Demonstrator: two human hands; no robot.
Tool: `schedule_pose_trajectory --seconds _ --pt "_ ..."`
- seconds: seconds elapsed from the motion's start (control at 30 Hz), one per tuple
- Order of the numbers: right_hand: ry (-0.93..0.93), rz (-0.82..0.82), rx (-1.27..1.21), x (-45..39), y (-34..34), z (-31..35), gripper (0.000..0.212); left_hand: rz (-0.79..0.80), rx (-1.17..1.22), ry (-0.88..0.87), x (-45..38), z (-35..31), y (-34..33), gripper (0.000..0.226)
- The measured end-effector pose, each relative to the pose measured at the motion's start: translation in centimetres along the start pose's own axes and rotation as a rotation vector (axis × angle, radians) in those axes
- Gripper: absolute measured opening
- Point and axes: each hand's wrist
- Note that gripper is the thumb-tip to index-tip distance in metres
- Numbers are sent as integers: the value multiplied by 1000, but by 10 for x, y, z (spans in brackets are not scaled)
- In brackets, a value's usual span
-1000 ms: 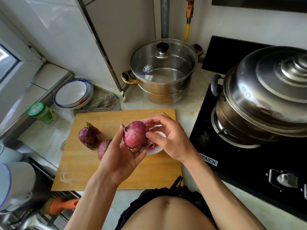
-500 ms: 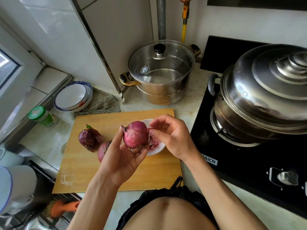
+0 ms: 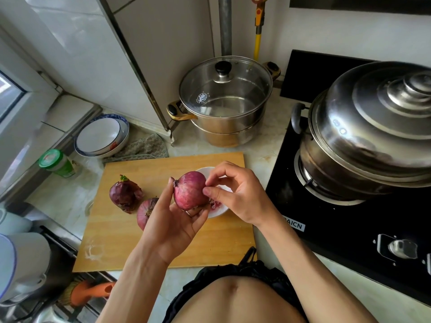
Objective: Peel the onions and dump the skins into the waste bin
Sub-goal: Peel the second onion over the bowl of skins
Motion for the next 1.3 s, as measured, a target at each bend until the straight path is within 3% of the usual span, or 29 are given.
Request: schedule_pose_trajectory --seconds 0.6,0.8,1.07,1.17,1.3 --pt "-62 -183 -30 3 3 -7 16 -65 74 -68 -5 -4 7 64" --pt "-163 -285 95 -1 8 -18 12 -61 108 -49 -3 -4 12 66" --pt "-236 -210 306 1 6 -28 19 -75 138 -29 3 -2 11 59" --pt "-208 -136 268 1 4 -19 22 -80 136 -32 4 -3 11 58" --pt "-208 24 179 2 -2 -12 42 -47 167 -36 4 -3 11 58"
Point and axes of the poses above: each hand's wrist, its own x-axis away from the middle knuckle, its own y-axis out of the back of the hand, z = x × y, and after that the axes turned 12 degrees about -x, right-handed
